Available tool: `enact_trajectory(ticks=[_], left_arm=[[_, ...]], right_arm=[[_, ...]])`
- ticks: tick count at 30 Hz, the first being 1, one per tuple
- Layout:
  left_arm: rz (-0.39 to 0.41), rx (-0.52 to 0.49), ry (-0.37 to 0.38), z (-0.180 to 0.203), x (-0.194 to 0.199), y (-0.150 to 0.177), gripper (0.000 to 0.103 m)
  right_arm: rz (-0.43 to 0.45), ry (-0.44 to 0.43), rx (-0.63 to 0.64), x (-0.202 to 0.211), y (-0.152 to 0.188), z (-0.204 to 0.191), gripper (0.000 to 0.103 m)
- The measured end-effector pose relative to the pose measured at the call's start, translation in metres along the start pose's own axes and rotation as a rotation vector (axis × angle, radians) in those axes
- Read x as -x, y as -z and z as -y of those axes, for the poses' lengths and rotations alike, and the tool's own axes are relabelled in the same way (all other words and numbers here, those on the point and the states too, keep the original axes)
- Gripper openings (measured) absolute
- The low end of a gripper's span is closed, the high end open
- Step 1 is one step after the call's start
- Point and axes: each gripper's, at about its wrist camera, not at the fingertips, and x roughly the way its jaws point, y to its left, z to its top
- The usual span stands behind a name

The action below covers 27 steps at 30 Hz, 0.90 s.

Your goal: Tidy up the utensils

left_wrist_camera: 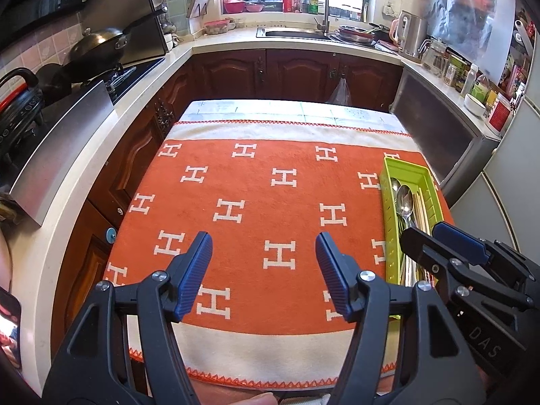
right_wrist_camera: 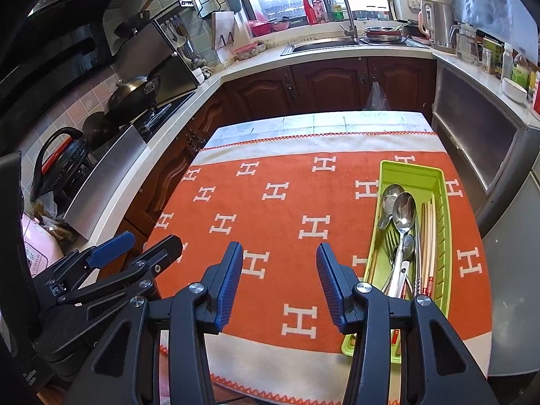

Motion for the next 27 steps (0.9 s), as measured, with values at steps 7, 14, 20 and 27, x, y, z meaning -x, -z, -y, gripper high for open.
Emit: enact_trajectory(ticks=[7,14,20,27], left_arm=[[-0.002,0.001,0.0,-0.0001,-0.0004,0.0,0.061],[-0.003,0.001,0.001,0.0,-0.0013,0.0001,0.061],[-0.007,0.002,0.001,0.0003,-0.0024,0.0016,0.061],[-0.014,0.005,0.0,-0.0004,-0.0047,0.0086,0.061]], right_arm=[[-0.01,0.002,-0.001,-0.0039,-0.0002,0.0029,0.046],[-0.015,0.002,0.004,-0.0065,0.0023,0.0004,0.046],[-0.021,0.005,0.002,-0.0073,0.004,0.0001,0.046],[-0.023,0.005,0.006,-0.0079,0.0067,-0.0007,0.046]])
